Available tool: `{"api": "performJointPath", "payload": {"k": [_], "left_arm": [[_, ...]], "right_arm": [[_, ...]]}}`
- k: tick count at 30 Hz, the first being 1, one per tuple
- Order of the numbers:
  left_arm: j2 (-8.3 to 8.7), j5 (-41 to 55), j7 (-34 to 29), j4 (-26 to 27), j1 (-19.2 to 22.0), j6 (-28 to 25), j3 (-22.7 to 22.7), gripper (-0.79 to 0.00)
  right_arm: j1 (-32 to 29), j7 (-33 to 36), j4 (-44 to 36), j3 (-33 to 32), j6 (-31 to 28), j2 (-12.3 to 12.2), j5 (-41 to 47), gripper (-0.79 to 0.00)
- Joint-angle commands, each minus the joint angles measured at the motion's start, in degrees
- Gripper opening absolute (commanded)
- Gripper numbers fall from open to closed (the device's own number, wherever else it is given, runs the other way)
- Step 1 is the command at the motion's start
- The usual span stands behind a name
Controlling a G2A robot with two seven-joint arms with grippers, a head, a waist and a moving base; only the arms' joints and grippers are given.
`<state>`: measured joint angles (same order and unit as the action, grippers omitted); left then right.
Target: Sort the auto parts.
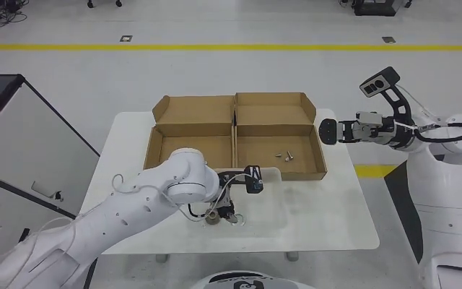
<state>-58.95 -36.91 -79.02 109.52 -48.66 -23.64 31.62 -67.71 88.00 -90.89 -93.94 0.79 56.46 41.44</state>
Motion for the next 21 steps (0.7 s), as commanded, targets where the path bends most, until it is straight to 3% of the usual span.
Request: {"api": "performJointPath", "payload": {"k": [1,21], "left_arm": [[-0.39,-0.5,0.2,-0.4,0.2,0.2,-1.1,0.000],[-2.93,-6.4,5.0,-6.8,0.0,1.8,-6.1,0.000]], "right_arm": [[0.0,0.0,0.0,0.0,0.0,0.0,0.0,0.000],[0.0,0.0,0.0,0.0,0.0,0.0,0.0,0.000]]}}
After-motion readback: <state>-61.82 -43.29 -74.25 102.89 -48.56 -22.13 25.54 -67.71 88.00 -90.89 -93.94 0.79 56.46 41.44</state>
